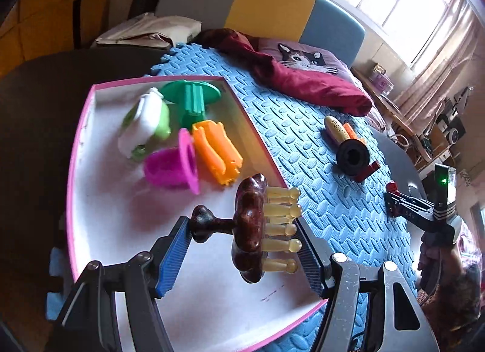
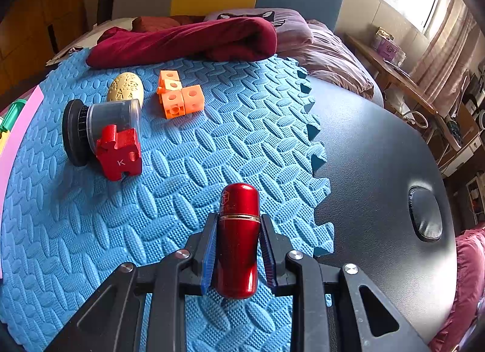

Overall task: Organize rigid objects
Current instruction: 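Carry the brown peg brush over the tray with the left tool, then lower the brown peg brush into the tray and open the left tool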

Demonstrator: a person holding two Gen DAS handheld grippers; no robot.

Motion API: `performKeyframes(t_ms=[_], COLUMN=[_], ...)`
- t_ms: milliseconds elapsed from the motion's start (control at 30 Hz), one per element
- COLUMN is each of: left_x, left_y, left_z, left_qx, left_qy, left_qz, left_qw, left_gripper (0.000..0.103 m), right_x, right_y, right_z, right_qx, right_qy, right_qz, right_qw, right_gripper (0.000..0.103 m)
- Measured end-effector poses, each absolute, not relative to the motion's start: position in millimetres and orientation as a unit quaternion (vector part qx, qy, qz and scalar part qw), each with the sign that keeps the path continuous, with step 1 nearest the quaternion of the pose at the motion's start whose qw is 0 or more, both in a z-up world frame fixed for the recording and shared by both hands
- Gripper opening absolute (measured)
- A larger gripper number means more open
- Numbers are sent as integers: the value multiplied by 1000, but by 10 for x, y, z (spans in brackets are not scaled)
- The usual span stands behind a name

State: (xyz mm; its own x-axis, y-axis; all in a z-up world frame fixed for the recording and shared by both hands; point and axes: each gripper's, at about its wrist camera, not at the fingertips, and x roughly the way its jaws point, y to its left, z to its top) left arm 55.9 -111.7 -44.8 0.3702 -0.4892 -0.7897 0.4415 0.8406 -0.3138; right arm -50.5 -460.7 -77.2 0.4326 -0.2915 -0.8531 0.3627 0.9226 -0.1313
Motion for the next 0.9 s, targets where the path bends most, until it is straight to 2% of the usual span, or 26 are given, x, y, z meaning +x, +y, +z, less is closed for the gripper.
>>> performKeyframes(t_ms=[267,467,567,633,700,900], left_x=[869,967,940,898,859,705], left_y=[-1300,-1375,-1355,-1325,-1311,-1250], left_z=[-694,-689,-665,-632,-597,-510], left_qx=[-28,-21,-17,-18,-14,13], left_qy=[519,511,504,498,491,467], left_qz=[-261,-260,-258,-258,-257,-245], left_qw=[813,819,824,828,832,849], left_gripper=[68,69,71,77,80,80], right_x=[-506,-502,-499,-496,-498,-498], right_y=[-4606,-4617,-4624,-4624,-4624,-4620], right_z=[-770,-771,-774,-774,-772,-772], right_qx=[37,40,42,43,43,41], right_qy=[497,497,497,497,498,498], right_qz=[-193,-192,-192,-192,-192,-192], right_qw=[845,845,845,845,845,845], right_gripper=[26,26,26,26,26,26])
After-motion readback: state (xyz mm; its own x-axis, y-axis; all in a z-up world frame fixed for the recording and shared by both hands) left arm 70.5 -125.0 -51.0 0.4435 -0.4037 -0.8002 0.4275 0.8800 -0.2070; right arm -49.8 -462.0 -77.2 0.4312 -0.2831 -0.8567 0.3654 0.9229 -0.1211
